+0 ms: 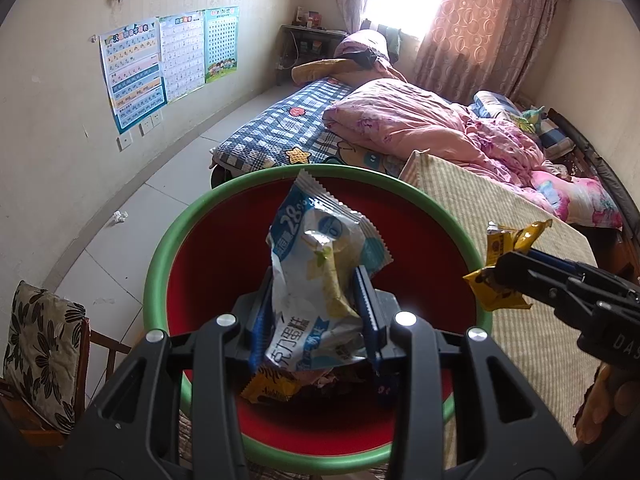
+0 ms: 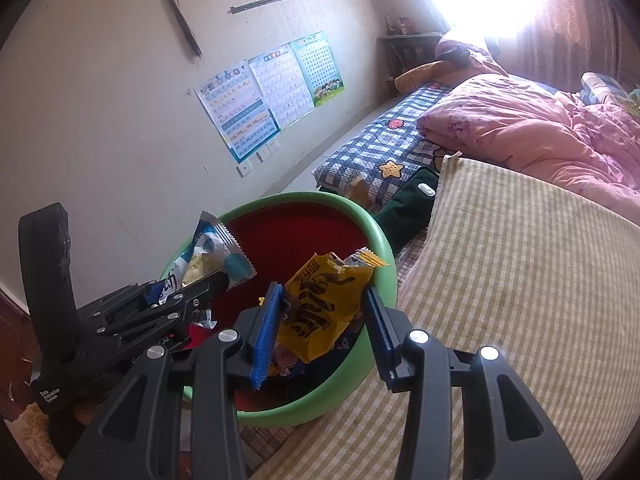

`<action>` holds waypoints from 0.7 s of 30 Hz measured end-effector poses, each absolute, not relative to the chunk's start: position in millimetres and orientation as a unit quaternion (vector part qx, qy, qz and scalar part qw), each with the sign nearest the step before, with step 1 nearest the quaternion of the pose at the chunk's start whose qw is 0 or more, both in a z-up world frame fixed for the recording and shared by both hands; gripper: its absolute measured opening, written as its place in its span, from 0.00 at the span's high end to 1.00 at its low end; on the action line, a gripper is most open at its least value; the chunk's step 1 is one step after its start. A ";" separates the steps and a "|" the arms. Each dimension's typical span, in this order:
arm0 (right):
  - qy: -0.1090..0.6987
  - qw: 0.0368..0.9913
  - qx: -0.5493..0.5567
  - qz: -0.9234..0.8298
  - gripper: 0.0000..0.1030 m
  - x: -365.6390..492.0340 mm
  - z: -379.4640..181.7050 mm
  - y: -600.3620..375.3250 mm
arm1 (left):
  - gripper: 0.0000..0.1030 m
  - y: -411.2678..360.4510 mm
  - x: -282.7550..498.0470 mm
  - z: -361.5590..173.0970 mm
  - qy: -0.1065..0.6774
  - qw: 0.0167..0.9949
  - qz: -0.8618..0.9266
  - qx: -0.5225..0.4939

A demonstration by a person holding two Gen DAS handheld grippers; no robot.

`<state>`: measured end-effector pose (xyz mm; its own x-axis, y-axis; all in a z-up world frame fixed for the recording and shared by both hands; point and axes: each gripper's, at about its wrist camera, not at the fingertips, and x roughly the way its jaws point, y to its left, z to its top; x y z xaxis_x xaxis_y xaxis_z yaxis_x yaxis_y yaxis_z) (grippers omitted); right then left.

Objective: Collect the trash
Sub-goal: 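Hold both items over the red bucket and open both tools to drop them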

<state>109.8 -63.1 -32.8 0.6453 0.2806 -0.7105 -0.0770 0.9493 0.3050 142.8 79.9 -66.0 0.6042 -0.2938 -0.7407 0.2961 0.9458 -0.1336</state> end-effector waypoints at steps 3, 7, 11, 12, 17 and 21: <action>0.407 0.899 0.124 0.102 0.47 111.5 -32.1 -62.7 | 0.40 82.2 144.0 -65.6 0.411 0.898 -0.156 -0.003; 0.399 0.902 0.128 0.104 0.31 111.4 -30.3 -65.6 | 0.25 86.5 141.2 -61.8 0.403 0.904 -0.141 -0.008; 0.385 0.908 0.129 0.108 0.21 103.8 -24.6 -70.5 | 0.18 92.0 130.0 -51.6 0.385 0.916 -0.116 -0.013; 0.377 0.911 0.129 0.109 0.16 99.6 -21.5 -73.0 | 0.14 92.9 125.0 -47.2 0.374 0.921 -0.107 -0.011; 0.330 0.931 0.116 0.109 0.07 73.0 -1.2 -86.4 | 0.05 88.3 93.8 -17.2 0.297 0.953 -0.052 0.007; 0.268 0.951 0.099 0.117 0.07 39.3 20.2 -102.3 | 0.05 73.3 59.4 17.0 0.222 0.975 -0.001 0.036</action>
